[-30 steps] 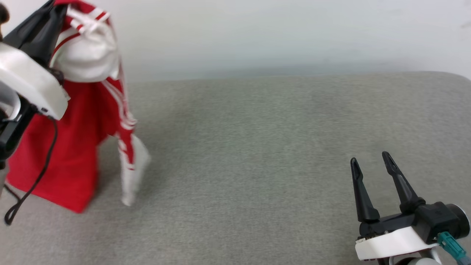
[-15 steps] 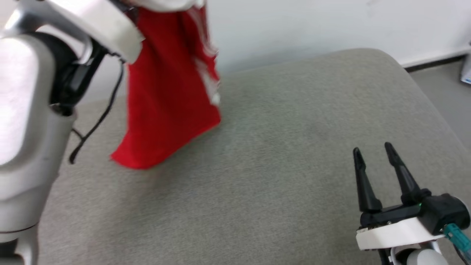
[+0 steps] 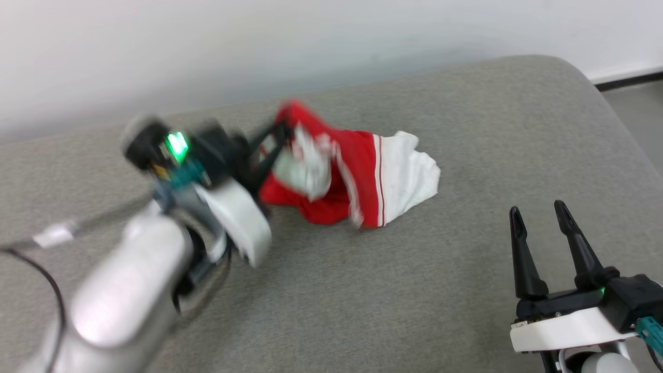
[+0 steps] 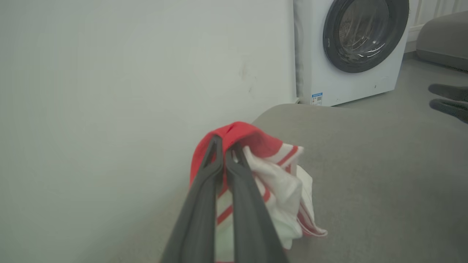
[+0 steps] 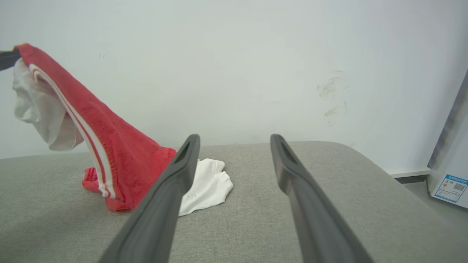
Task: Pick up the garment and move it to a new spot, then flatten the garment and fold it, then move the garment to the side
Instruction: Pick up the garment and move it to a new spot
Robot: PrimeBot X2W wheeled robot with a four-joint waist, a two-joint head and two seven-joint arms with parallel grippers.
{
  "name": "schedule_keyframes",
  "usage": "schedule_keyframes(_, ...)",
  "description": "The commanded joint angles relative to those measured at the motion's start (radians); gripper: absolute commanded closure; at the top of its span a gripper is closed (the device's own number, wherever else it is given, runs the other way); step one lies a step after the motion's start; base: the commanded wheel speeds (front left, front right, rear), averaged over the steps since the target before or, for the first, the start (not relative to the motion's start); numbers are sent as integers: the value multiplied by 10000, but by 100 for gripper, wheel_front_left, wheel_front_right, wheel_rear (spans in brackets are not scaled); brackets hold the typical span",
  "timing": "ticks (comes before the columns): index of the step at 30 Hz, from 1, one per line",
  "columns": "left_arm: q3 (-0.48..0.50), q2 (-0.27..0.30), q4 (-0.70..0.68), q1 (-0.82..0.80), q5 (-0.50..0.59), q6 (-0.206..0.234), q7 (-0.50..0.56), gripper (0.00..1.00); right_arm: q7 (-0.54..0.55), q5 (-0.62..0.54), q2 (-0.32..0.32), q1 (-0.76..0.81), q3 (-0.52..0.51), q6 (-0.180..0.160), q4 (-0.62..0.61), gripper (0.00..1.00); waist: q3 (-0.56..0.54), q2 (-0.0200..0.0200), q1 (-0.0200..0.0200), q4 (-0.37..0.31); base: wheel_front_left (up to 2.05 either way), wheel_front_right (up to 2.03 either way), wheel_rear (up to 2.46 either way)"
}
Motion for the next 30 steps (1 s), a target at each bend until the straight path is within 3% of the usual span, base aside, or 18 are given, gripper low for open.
schedule_keyframes(1, -488, 57, 20, 807, 64, -13, -116, 100, -24, -124, 26, 126, -13, -3, 23, 0, -45, -1, -1, 411, 0, 0, 0)
schedule_keyframes(7, -2386, 522, 553, 2609, 277, -32, -223, 100, -24, -339, 22, 139, 83, -3, 173, 0, -249, -1, -1, 1009, 0, 0, 0)
schedule_keyframes(13, -4069, 1304, 1325, 2971, 598, -34, -328, 100, -24, -488, 20, 267, -8, -3, 280, 0, -470, -1, -1, 1423, 0, 0, 0)
schedule_keyframes(14, -4285, 1413, 1487, 2922, 767, -28, -448, 80, -24, -510, 20, 307, -31, -3, 304, 0, -512, -1, -1, 1494, 0, 0, 0)
schedule_keyframes(16, -4319, 1301, 1726, 3016, 753, 28, -647, 0, -24, -544, 24, 380, -13, -3, 352, 0, -597, -1, -1, 1600, 0, 0, 0)
schedule_keyframes(21, -3893, 1112, 2230, 3255, 557, 586, -1640, 0, -24, -538, 22, 526, -71, -3, 395, 0, -829, -1, -1, 1815, 0, 0, 0)
schedule_keyframes(26, -2940, 894, 2018, 3537, 61, 1630, -2378, 0, -24, -574, 22, 668, -146, -5, 347, 0, -1067, -1, -1, 1995, 0, 0, 0)
schedule_keyframes(27, -2940, 894, 2018, 3537, 61, 1630, -2378, 0, -24, -574, 22, 668, -146, -5, 347, 0, -1067, -1, -1, 1995, 0, 0, 0)
schedule_keyframes(30, -2216, 796, 1536, 3908, -362, 2193, -2582, 0, -24, -609, 22, 761, -183, -5, 299, 0, -1162, -1, -1, 2075, 0, 0, 0)
